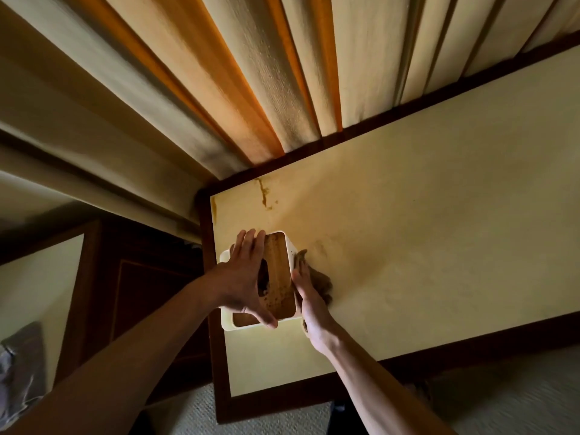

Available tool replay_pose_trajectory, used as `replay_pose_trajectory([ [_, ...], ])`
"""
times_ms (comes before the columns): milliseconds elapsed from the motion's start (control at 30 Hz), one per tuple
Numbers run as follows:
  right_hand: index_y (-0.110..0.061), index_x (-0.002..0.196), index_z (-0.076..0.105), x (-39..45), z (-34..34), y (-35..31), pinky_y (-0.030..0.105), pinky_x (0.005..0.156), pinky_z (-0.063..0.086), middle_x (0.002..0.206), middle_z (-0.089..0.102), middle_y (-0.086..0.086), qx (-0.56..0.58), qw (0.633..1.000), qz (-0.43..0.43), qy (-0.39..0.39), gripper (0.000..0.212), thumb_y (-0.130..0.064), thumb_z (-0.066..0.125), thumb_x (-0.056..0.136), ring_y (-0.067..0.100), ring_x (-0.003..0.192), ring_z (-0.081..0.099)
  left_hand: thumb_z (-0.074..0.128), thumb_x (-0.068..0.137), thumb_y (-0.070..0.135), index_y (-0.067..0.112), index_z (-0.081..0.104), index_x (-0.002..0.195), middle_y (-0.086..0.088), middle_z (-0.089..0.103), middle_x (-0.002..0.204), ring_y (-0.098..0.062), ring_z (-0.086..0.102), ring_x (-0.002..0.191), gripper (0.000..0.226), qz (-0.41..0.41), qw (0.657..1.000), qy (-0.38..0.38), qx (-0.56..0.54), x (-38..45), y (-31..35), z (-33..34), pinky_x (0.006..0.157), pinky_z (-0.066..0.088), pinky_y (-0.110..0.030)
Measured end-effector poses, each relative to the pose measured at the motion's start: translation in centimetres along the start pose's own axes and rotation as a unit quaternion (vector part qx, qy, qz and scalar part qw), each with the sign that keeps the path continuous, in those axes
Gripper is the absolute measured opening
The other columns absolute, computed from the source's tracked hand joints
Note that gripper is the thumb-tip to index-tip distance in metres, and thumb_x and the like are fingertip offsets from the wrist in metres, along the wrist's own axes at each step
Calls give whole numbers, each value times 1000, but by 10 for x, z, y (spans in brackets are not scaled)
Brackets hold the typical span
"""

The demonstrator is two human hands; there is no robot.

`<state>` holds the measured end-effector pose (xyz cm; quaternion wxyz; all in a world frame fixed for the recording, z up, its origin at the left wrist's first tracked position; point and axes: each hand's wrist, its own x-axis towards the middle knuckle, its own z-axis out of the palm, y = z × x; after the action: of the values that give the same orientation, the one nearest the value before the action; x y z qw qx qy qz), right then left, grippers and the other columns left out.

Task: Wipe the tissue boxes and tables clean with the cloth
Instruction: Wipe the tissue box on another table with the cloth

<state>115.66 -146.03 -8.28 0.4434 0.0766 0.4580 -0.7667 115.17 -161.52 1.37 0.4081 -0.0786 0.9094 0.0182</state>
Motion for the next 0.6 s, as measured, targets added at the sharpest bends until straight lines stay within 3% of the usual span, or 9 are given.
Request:
replay_pose_trajectory([
  [100, -32, 149, 33, 10, -1, -9, 48, 113, 36, 144, 49, 0, 22, 999, 21, 19, 88, -64, 66, 74, 17, 130, 49, 79, 45, 82, 24, -43, 143, 8, -50, 150, -21, -47, 136, 167, 1, 1000, 7, -2, -1, 0, 0, 120, 18, -56],
  [267, -28, 144, 41, 27, 6, -43, 51, 105, 43, 131, 58, 9, -12, 1000, 28, 6, 63, -54, 59, 89, 30, 121, 56, 81, 45, 80, 26, -43, 142, 8, -48, 151, -22, -45, 138, 167, 0, 1000, 7, -6, -2, 1, 0, 120, 18, -56],
  [333, -40, 149, 29, 30, 10, -49, 53, 107, 41, 140, 51, 6, -56, 998, 1, -12, 69, -58, 56, 88, 29, 127, 50, 81, 45, 80, 26, -44, 142, 8, -48, 151, -22, -45, 138, 167, 0, 1000, 5, -5, -2, 1, -1, 120, 19, -57],
  [400, -40, 149, 30, 27, 15, -48, 44, 104, 46, 136, 50, -1, -86, 994, -58, -18, 57, -47, 51, 97, 18, 122, 53, 80, 44, 82, 25, -44, 143, 8, -49, 151, -22, -46, 138, 168, 0, 1000, 2, -3, 0, 1, -1, 120, 20, -58],
  [467, -37, 129, 51, 18, 17, -45, 19, 86, 52, 116, 56, -5, -87, 987, -132, 11, 28, -27, 45, 103, 5, 100, 61, 78, 44, 83, 24, -43, 143, 7, -48, 151, -23, -46, 138, 167, 0, 1000, 3, -1, 0, 1, 0, 119, 21, -59],
  [500, -39, 119, 57, 13, 17, -44, 14, 80, 51, 113, 58, -4, -88, 983, -158, 22, 26, -22, 44, 104, 2, 95, 62, 78, 44, 83, 23, -42, 144, 6, -47, 152, -24, -45, 138, 167, 2, 1000, 3, 0, 0, 1, 0, 119, 21, -59],
  [600, -39, 115, 63, -10, 18, -37, 25, 83, 55, 112, 63, -4, -80, 979, -186, 1, 30, -18, 45, 103, 10, 99, 64, 78, 44, 84, 23, -43, 143, 6, -47, 152, -24, -45, 138, 168, 8, 1000, 3, -6, -1, 0, -1, 120, 21, -58],
])
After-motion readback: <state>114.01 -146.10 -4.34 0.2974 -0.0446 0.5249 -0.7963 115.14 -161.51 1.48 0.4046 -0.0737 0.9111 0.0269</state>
